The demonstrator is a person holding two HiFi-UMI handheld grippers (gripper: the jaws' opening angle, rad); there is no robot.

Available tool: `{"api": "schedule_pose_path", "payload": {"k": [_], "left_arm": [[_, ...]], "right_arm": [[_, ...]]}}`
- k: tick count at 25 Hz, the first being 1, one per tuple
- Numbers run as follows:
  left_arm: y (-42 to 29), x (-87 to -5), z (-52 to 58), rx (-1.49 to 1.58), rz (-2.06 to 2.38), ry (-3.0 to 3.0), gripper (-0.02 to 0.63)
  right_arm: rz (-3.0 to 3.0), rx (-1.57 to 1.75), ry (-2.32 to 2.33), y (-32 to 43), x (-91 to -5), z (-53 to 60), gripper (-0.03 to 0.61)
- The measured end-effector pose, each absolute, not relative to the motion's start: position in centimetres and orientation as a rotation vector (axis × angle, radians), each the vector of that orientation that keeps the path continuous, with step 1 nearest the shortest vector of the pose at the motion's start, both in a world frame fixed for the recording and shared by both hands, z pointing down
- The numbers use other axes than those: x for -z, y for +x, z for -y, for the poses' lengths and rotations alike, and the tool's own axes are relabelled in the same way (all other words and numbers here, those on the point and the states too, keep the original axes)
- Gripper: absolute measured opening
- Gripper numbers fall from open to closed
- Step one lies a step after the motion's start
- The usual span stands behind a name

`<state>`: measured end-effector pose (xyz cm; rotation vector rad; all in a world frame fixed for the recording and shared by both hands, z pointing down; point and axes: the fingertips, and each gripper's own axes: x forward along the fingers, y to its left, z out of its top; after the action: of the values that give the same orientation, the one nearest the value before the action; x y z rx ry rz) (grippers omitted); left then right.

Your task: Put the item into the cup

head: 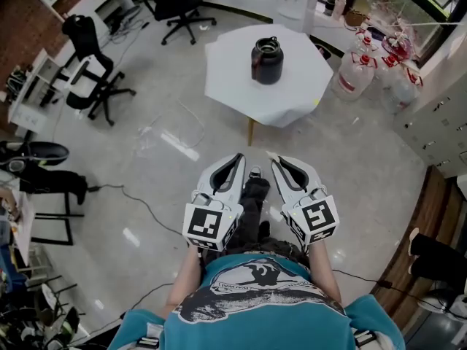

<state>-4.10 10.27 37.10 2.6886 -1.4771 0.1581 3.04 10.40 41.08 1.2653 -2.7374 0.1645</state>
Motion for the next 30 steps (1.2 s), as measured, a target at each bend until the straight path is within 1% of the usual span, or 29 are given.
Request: {"api": "schedule_pose_path", "payload": {"k": [5, 19, 25, 30], "left_arm": [[-4.4, -37.8, -5.6, -0.181, 1.452, 2.696, 0.018], [-5.5, -37.2, 13.8, -0.175, 1.353, 2.717, 0.018], [-6.1, -37.2, 18.6, -0.168, 1.316, 2.749, 0.018], [-6.1, -37.7, 20.1, -0.182, 1.275, 2.743, 0.018]], "right_arm": [[2.719, -0.162, 1.269, 3.0, -41.5, -5.2, 0.035], [2.630, -0.173, 1.287, 1.9, -40.3, 13.3, 0.035], [2.609, -0.170, 1.289, 0.7, -40.3, 18.2, 0.035], [2.578, -0.196, 1.290, 0.4, -40.8, 20.3, 0.035]]}}
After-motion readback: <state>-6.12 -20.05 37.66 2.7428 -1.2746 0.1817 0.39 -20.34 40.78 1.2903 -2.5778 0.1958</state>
